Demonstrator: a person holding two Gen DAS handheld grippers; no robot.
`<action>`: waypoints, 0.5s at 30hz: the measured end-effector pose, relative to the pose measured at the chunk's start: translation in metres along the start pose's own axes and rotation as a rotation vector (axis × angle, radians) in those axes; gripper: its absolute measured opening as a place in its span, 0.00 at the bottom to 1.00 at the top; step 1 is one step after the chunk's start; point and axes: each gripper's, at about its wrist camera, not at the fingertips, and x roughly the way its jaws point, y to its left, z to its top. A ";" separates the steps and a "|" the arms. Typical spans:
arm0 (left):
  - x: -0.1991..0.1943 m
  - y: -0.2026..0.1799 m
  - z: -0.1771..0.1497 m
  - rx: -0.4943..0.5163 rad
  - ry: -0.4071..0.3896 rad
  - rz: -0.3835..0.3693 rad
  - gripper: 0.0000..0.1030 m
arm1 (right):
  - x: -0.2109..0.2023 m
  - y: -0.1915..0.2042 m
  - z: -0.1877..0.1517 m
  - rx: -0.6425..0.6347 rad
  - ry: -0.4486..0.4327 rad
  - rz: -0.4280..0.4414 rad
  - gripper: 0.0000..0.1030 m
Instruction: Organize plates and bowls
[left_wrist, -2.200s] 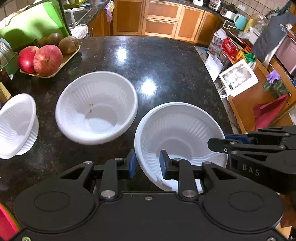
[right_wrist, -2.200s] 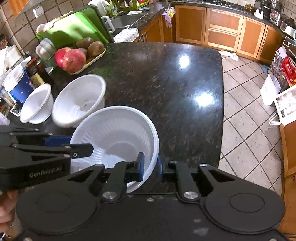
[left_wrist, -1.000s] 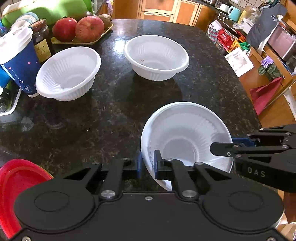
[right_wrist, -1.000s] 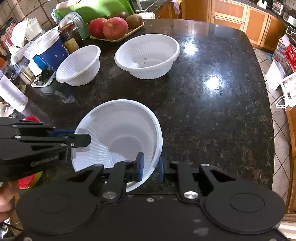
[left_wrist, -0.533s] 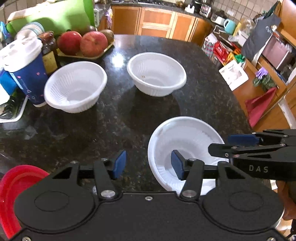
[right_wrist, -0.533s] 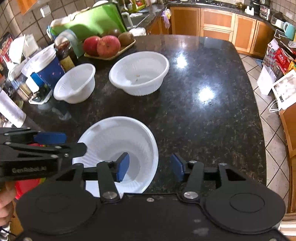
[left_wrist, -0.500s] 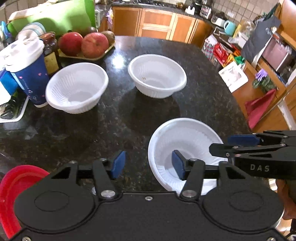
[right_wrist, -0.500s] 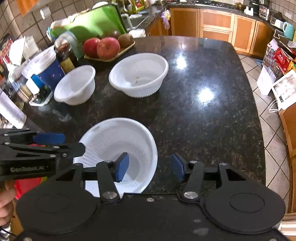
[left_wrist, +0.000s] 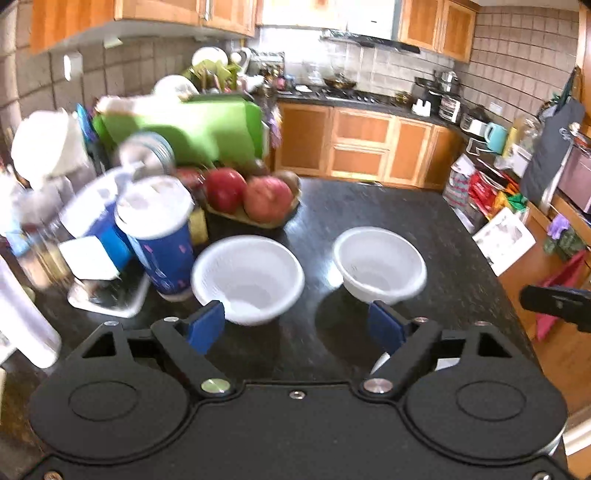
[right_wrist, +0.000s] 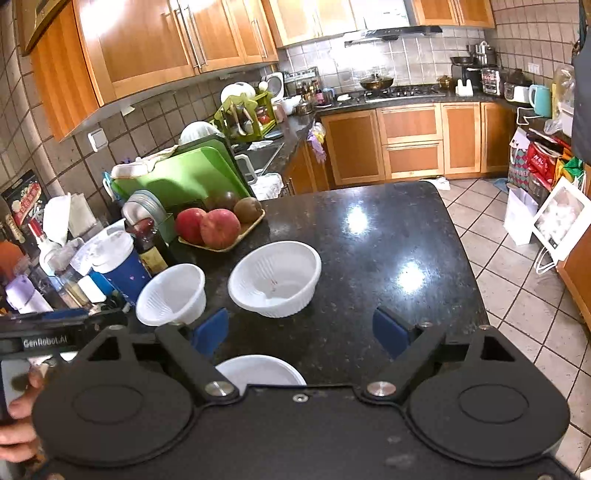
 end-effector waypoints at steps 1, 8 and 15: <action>-0.001 0.001 0.005 0.000 -0.006 0.012 0.83 | 0.000 0.002 0.004 -0.007 0.012 -0.007 0.87; -0.001 0.008 0.030 0.036 -0.025 0.031 0.83 | 0.014 0.023 0.025 -0.177 0.099 -0.078 0.87; 0.009 0.002 0.041 0.056 -0.003 0.024 0.83 | 0.043 0.028 0.039 -0.217 0.260 -0.054 0.87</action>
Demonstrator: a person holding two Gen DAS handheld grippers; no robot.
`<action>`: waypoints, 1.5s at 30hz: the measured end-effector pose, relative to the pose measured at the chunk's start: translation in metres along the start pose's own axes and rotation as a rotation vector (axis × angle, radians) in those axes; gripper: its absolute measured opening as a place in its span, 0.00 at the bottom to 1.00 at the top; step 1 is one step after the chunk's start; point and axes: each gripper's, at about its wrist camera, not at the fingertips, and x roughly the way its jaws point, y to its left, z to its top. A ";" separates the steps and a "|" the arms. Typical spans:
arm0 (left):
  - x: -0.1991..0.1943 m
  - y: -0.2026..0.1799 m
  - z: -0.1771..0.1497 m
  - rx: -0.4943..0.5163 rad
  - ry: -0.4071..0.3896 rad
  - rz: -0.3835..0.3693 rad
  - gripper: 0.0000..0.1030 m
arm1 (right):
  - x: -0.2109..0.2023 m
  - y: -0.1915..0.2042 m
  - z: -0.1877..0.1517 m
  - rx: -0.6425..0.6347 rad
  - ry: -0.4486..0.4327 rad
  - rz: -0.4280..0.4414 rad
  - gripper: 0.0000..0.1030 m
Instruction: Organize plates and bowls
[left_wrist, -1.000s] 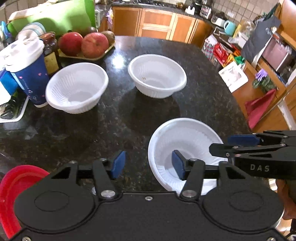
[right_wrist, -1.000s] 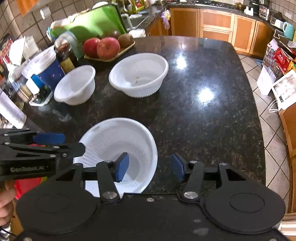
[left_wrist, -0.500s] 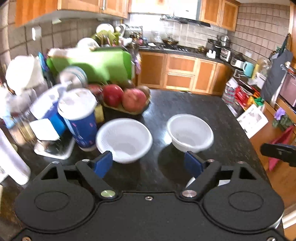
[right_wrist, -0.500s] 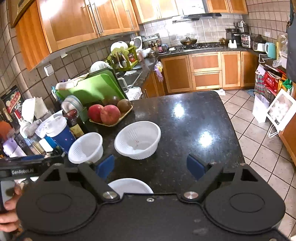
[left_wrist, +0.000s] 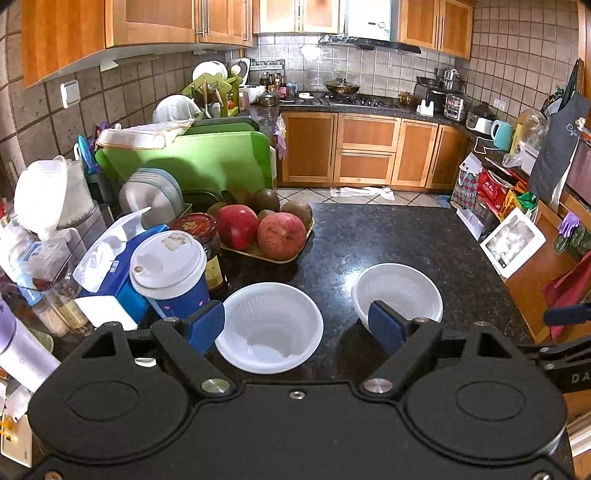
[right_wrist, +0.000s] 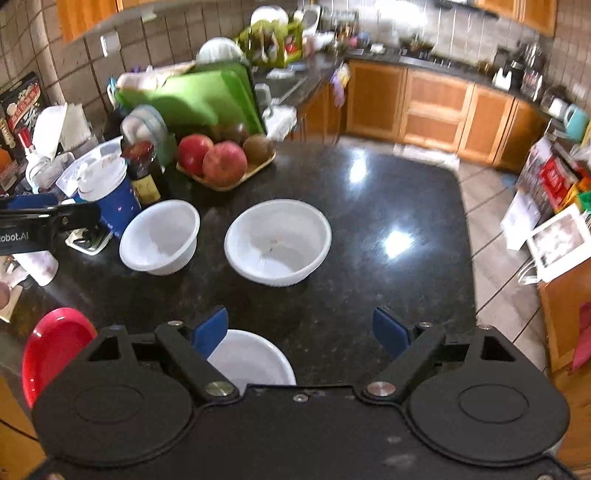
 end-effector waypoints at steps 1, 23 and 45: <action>0.002 -0.001 0.002 0.001 0.007 -0.002 0.83 | 0.003 -0.001 0.003 0.005 0.021 -0.009 0.87; 0.114 -0.051 0.034 0.058 0.240 -0.096 0.73 | 0.073 -0.021 0.051 -0.015 0.101 -0.062 0.68; 0.167 -0.059 0.036 0.059 0.371 -0.112 0.39 | 0.127 -0.048 0.058 0.070 0.185 0.061 0.35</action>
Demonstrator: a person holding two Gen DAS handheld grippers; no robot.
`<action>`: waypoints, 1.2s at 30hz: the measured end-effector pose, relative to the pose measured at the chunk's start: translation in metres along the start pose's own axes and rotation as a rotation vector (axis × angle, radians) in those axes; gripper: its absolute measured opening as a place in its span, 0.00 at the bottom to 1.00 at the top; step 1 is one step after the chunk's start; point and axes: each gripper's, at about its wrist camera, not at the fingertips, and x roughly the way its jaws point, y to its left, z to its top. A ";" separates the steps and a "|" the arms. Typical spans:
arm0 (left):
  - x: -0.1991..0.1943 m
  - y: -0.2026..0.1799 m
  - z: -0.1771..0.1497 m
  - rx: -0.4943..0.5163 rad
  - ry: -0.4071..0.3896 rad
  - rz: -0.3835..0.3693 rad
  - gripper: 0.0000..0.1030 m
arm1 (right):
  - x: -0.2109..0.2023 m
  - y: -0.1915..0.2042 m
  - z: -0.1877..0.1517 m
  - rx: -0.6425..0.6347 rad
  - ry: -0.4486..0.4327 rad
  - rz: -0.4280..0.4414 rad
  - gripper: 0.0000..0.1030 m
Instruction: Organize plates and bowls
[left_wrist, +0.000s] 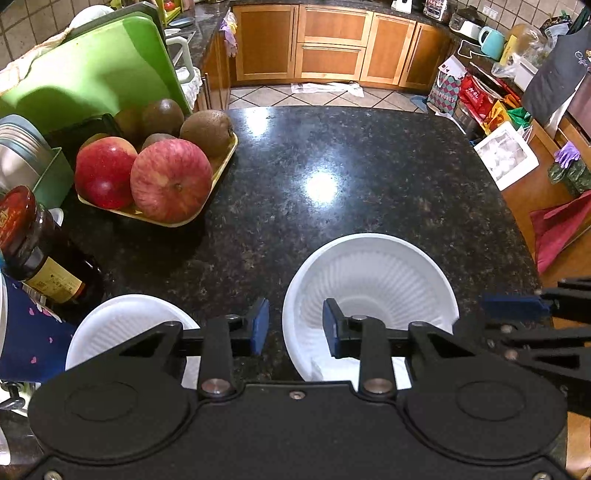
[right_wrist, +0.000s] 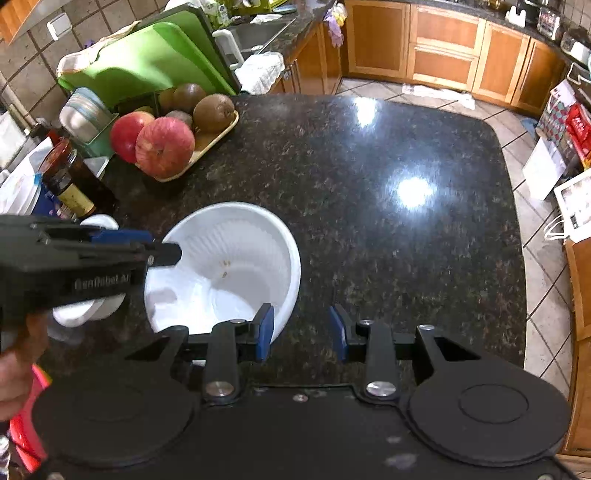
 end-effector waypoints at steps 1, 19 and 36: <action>0.000 0.000 0.000 -0.001 0.002 0.001 0.39 | -0.002 -0.002 -0.003 0.001 0.003 0.000 0.35; 0.005 -0.003 0.000 0.010 0.019 0.005 0.39 | -0.027 -0.015 -0.012 -0.020 0.054 0.028 0.35; 0.011 -0.005 -0.002 -0.025 0.035 0.008 0.39 | 0.000 -0.007 0.012 -0.083 0.005 0.017 0.35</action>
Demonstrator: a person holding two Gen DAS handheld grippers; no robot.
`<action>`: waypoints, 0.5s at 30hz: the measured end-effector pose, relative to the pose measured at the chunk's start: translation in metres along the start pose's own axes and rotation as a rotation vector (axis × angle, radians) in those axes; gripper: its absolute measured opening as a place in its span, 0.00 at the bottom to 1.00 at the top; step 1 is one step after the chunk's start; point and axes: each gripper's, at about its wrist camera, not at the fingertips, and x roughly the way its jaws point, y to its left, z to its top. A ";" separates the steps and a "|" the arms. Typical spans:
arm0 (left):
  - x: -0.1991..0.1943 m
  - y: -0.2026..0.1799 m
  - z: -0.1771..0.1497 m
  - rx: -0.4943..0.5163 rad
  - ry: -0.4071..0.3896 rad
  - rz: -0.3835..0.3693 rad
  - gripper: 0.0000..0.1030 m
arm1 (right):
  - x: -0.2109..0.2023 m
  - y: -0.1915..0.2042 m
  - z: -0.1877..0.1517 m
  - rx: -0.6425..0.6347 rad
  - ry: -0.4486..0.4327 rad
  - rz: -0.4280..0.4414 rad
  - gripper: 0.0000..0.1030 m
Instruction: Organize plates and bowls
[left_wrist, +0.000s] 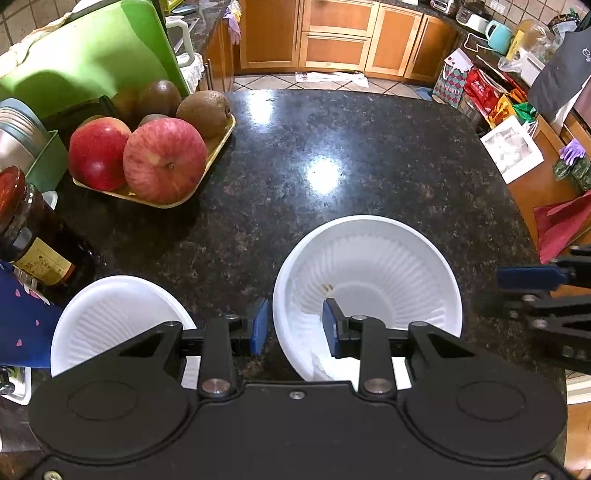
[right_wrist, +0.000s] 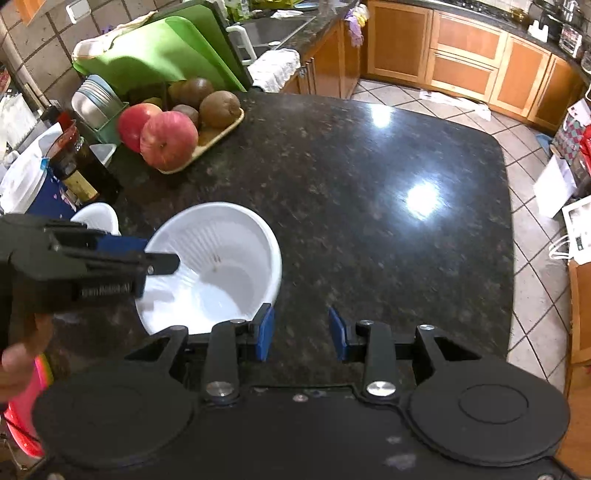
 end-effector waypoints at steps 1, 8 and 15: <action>0.000 0.000 0.000 -0.004 -0.001 -0.001 0.39 | 0.003 0.001 0.003 -0.003 0.000 0.005 0.35; 0.003 0.000 0.002 -0.013 0.001 -0.003 0.39 | 0.017 0.007 0.011 0.003 0.008 0.051 0.35; 0.009 0.001 0.000 -0.022 0.021 -0.006 0.32 | 0.028 0.015 0.014 -0.011 0.016 0.045 0.24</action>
